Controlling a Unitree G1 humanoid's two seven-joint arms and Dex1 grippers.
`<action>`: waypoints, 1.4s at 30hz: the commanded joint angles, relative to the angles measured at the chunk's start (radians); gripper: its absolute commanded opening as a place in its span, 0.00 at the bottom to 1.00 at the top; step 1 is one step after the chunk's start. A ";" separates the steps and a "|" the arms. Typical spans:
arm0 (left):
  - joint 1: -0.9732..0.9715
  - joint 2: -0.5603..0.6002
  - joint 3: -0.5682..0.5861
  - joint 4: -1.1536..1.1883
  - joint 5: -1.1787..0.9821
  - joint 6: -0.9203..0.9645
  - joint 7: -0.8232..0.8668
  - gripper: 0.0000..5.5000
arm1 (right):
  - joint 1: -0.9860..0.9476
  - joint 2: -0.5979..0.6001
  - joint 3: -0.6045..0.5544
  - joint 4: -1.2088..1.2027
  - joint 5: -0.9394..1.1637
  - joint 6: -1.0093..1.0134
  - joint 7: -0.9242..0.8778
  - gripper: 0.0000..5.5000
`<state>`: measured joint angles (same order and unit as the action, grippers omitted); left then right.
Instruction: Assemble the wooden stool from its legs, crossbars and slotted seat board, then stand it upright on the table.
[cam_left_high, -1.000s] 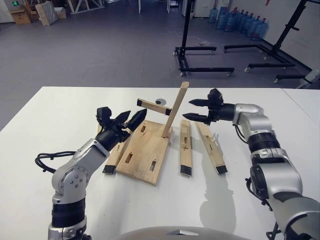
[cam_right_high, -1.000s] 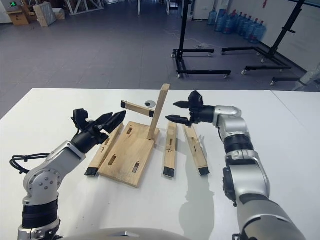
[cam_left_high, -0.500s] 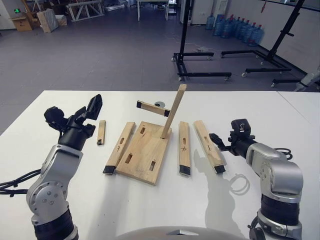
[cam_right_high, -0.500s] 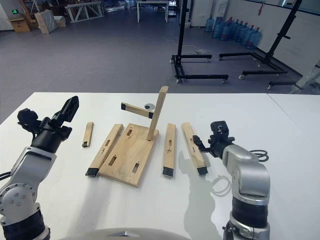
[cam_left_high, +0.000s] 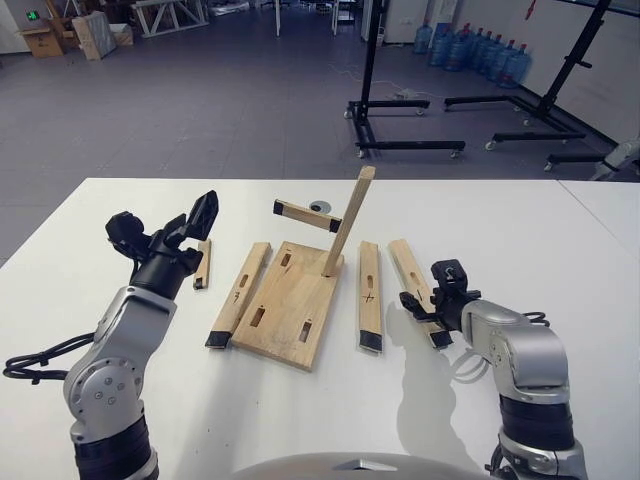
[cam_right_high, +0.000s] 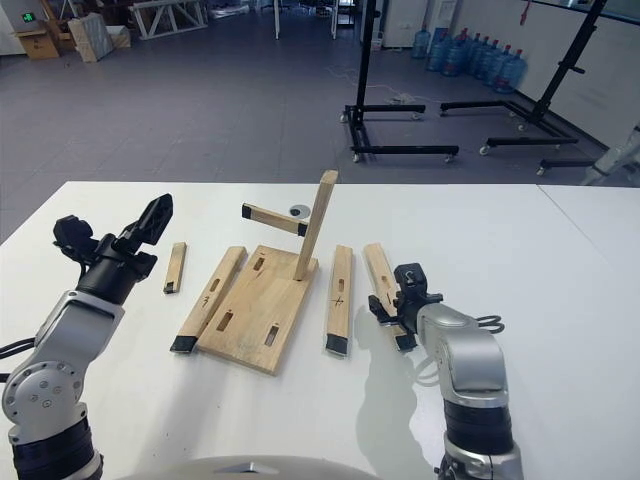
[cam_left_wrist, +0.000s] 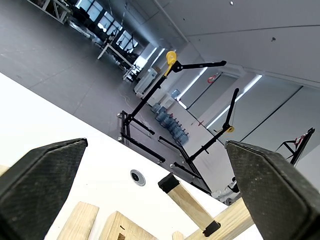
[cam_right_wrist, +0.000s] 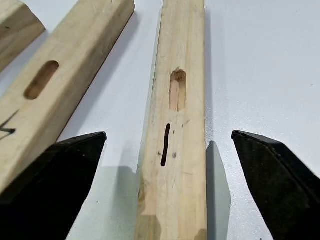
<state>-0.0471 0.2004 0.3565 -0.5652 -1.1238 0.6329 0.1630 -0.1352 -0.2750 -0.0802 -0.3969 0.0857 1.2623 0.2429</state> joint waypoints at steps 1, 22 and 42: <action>-0.017 0.012 -0.017 0.017 0.018 -0.008 -0.004 0.92 | 0.023 0.001 0.016 0.046 -0.008 -0.008 -0.025 0.79; -0.015 0.073 -0.011 0.035 -0.003 -0.004 -0.094 0.92 | -0.171 -0.002 -0.214 0.140 0.078 -0.072 -0.021 0.37; -0.349 0.289 -0.155 0.231 -0.603 0.247 -0.439 0.92 | -0.362 -0.126 -0.133 0.059 1.001 0.004 0.576 0.37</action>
<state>-0.3659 0.4795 0.2128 -0.3579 -1.6860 0.8627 -0.3018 -0.5098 -0.4120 -0.2391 -0.3248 1.0695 1.2798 0.8314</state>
